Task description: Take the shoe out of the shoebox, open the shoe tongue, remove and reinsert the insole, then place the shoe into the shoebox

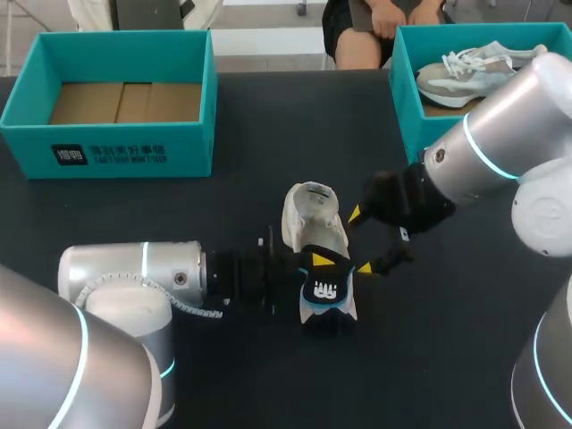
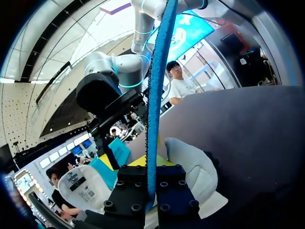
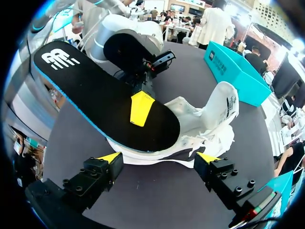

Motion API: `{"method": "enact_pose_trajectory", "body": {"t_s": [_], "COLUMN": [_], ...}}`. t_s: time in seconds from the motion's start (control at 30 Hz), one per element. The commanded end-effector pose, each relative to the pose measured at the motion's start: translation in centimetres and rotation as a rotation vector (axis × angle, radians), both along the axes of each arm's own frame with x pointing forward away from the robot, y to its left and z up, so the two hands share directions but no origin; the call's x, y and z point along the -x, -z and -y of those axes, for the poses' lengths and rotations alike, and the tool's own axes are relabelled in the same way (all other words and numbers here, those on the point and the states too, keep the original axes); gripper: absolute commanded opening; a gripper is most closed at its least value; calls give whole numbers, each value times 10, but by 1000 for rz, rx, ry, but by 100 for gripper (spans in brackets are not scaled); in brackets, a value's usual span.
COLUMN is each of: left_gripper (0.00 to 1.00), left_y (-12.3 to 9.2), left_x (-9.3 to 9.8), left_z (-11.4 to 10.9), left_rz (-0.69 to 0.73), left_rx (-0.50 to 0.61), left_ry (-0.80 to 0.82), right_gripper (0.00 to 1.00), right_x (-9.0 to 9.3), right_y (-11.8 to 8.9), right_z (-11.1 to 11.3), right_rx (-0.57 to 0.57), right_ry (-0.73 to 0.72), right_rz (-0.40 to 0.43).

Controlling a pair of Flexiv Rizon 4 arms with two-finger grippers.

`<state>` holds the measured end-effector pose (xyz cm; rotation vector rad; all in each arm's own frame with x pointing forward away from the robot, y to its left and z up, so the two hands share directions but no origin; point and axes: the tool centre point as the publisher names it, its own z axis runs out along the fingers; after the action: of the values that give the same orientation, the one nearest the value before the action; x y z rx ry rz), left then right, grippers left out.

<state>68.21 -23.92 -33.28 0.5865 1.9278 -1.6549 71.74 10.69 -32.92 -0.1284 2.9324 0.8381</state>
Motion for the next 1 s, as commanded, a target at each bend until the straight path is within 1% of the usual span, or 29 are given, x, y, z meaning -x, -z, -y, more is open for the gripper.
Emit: {"method": "enact_pose_trajectory", "body": {"t_s": [0.03, 0.57, 0.73, 0.8, 0.83, 0.87, 0.9, 1.0], "left_gripper": [0, 0, 0, 0, 6, 23, 24, 20], "left_y": [5, 26, 28, 23, 21, 17, 14, 2], "left_x": [-8, -34, -35, -32, -31, -30, -29, -27], "left_z": [2, 3, 2, 0, 0, -1, -1, -2], "left_rz": [11, 49, 35, 37, 40, 41, 46, 56], "left_rx": [-7, -13, -14, -7, -2, 0, 9, 21], "left_ry": [-4, -16, -28, -33, -35, -36, -34, -34], "right_gripper": [100, 100, 100, 100, 100, 100, 100, 100], "right_x": [1, 1, 1, 1, 1, 1, 1, 1], "right_y": [0, 0, 0, 0, 0, 0, 0, 0], "right_z": [-1, -1, -1, -1, -1, -1, -1, -1], "right_rx": [3, 3, 3, 3, 3, 3, 3, 3], "right_ry": [2, 2, 2, 2, 2, 2, 2, 2], "right_rz": [1, 1, 1, 1, 1, 1, 1, 1]}}
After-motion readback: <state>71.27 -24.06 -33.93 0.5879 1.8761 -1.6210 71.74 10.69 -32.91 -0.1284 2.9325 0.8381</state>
